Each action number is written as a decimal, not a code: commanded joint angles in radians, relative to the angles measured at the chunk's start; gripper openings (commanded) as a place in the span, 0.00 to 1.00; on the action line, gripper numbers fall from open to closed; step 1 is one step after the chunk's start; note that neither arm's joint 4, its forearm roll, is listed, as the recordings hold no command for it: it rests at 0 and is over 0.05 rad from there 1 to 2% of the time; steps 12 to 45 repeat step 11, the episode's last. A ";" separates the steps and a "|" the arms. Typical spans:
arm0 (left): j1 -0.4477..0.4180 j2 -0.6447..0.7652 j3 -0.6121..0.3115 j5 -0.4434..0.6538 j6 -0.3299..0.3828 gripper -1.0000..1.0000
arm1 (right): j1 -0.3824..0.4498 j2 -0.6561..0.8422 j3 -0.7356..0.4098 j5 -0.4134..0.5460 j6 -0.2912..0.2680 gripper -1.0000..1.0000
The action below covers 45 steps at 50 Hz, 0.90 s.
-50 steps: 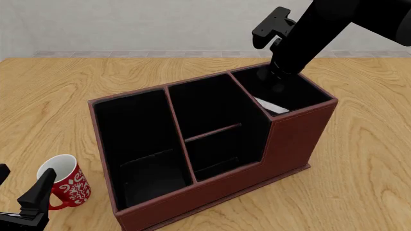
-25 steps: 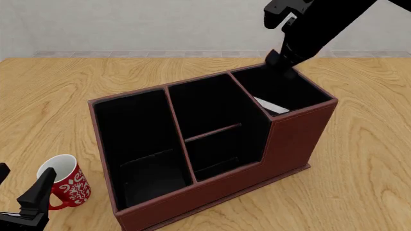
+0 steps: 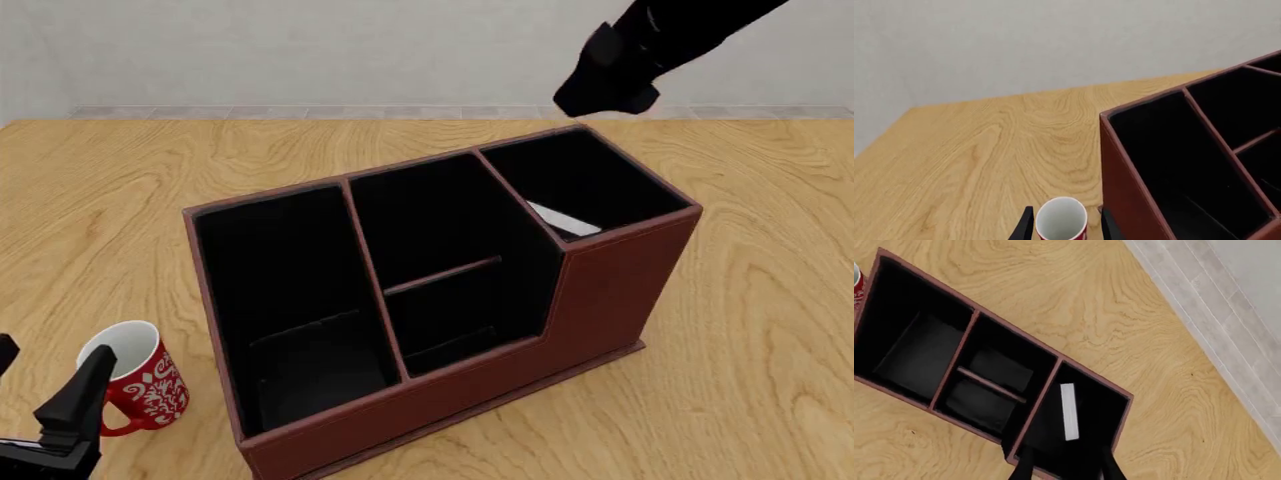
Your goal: Pick up the book and place it in the right compartment of the caddy.
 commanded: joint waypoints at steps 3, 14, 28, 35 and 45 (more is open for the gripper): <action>0.002 0.000 0.000 -0.015 0.011 1.00 | 0.061 -0.117 -0.024 0.002 0.031 1.00; 0.010 0.000 0.000 -0.027 0.019 1.00 | 0.077 -0.204 -0.036 0.002 0.081 1.00; 0.010 0.000 0.000 -0.027 0.019 1.00 | 0.077 -0.204 -0.036 0.002 0.081 1.00; 0.010 0.000 0.000 -0.027 0.019 1.00 | 0.077 -0.204 -0.036 0.002 0.081 1.00; 0.010 0.000 0.000 -0.027 0.019 1.00 | 0.077 -0.204 -0.036 0.002 0.081 1.00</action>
